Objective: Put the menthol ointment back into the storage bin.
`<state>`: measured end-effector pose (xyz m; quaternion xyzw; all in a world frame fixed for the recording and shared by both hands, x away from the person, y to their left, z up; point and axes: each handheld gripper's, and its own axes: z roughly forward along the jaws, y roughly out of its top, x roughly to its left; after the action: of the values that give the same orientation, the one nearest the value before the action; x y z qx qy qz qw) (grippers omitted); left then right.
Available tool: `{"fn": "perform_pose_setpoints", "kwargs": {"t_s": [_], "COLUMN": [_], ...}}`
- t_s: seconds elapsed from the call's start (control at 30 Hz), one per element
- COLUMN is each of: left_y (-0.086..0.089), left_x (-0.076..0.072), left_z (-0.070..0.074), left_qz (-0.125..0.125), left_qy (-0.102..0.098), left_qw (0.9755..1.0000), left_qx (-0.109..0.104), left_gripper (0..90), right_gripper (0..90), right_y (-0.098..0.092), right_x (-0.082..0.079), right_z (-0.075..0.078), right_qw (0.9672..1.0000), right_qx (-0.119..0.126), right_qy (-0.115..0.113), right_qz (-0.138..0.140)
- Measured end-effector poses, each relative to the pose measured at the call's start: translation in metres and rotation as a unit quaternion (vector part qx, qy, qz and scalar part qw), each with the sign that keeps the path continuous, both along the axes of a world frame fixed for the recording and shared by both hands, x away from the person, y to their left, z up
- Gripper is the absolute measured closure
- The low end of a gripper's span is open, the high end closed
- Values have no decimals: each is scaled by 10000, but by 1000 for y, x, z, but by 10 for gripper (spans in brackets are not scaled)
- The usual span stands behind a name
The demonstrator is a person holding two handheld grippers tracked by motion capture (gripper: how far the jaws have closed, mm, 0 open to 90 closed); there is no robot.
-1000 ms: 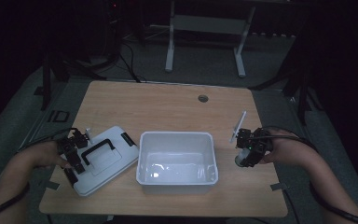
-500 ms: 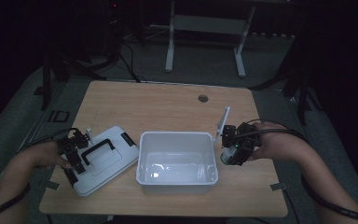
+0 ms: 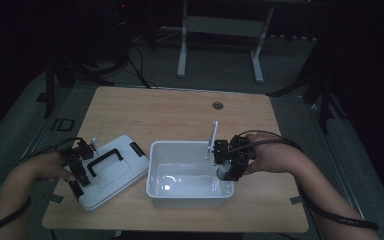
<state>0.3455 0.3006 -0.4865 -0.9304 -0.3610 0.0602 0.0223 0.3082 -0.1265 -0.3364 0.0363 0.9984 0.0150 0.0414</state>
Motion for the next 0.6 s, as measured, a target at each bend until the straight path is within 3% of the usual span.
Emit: {"fn": "perform_pose_setpoints", "kwargs": {"t_s": [0.23,0.6], "left_y": [1,0], "left_x": [0,0], "left_z": [-1,-2], "left_qz": [-1,-11], "left_qy": [-5,14], "left_qw": [10000,10000], "left_qx": [15,26], "left_gripper": [367,367], "right_gripper": [501,501], "right_y": [13,23], "right_x": [5,19], "right_z": [-17,-60], "right_qw": [10000,9995], "right_qx": [-34,-214], "right_qy": [25,242], "right_qz": [69,53]}}
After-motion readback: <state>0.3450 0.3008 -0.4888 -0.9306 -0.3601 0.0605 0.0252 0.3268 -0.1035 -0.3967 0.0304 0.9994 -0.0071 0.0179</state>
